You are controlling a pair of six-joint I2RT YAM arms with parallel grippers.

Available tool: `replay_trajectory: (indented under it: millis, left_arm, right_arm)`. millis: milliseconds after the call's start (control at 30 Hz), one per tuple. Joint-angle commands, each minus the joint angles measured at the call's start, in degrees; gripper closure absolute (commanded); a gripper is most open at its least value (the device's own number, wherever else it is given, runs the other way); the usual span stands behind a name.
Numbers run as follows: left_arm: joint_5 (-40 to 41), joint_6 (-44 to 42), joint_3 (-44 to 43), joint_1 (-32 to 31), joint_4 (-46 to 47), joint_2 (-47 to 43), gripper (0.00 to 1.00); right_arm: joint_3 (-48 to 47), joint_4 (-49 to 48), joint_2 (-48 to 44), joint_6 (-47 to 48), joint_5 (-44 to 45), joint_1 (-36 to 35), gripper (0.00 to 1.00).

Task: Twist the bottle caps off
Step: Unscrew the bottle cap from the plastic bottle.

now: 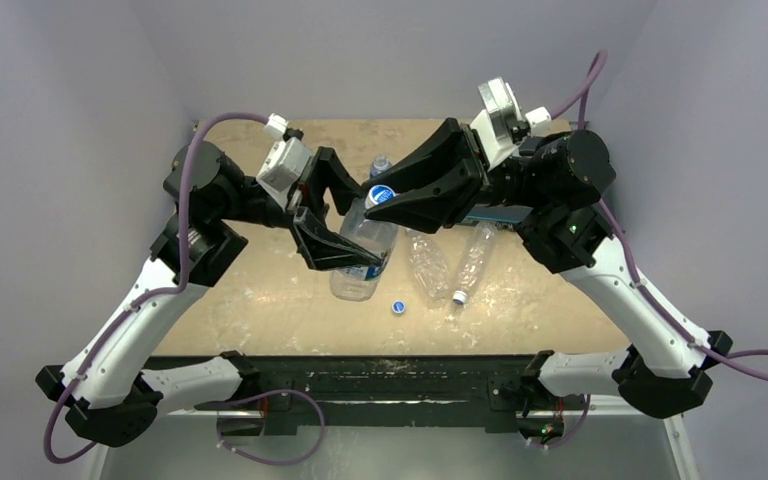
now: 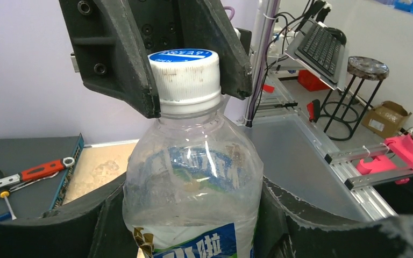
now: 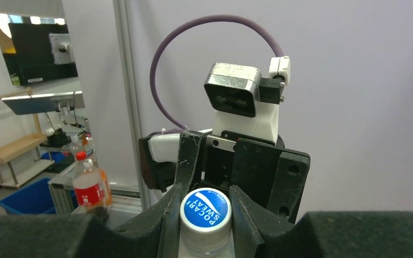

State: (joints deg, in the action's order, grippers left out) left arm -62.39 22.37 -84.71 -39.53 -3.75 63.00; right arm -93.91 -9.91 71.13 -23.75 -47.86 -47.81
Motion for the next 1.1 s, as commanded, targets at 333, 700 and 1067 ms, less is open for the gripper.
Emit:
replay_trajectory:
  millis: [333,700,1067]
  left_arm:
    - [34.4,-27.5,0.0,-0.4,-15.1,-1.9,1.0]
    - [47.8,-29.0,1.3,-0.4,-12.8,-1.7,1.0]
    - [47.8,-28.5,1.8,-0.5,-12.0,-1.9,1.0]
  right_arm:
    - [-6.1,15.8,-0.8,3.8,37.0,-0.5,0.01]
    - [-14.5,26.1,6.5,8.5,62.7,-8.6,0.23]
    - [-11.9,22.7,7.0,6.6,63.4,-8.6,0.5]
